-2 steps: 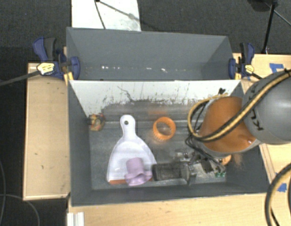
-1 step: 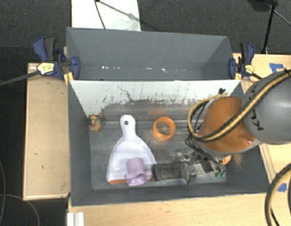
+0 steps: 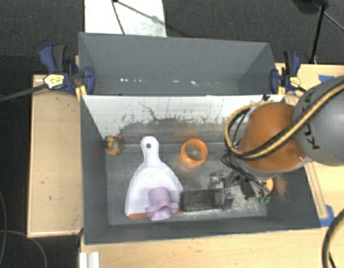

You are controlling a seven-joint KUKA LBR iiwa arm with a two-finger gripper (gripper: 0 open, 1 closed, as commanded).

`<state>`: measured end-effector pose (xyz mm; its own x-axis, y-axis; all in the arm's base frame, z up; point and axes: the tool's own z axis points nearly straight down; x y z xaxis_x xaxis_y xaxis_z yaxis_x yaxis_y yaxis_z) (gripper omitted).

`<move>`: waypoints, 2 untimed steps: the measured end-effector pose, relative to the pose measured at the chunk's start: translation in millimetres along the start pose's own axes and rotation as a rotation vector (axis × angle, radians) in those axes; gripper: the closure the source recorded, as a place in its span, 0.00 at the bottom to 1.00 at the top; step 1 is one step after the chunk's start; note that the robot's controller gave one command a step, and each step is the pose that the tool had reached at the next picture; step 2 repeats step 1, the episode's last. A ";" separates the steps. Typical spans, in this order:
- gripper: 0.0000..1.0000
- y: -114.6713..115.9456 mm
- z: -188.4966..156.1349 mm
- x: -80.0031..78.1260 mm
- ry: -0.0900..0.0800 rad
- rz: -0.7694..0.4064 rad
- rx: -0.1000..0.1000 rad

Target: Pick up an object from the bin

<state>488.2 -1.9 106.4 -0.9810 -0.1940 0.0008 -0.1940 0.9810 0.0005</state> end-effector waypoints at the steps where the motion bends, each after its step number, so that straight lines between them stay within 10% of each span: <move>1: 1.00 4.2 -134.8 7.0 -0.004 0.040 0.001; 2: 1.00 4.2 -134.8 7.0 -0.004 0.040 0.001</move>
Offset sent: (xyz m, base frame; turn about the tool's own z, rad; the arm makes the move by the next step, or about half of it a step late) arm 0.0000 0.0000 0.0000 0.0000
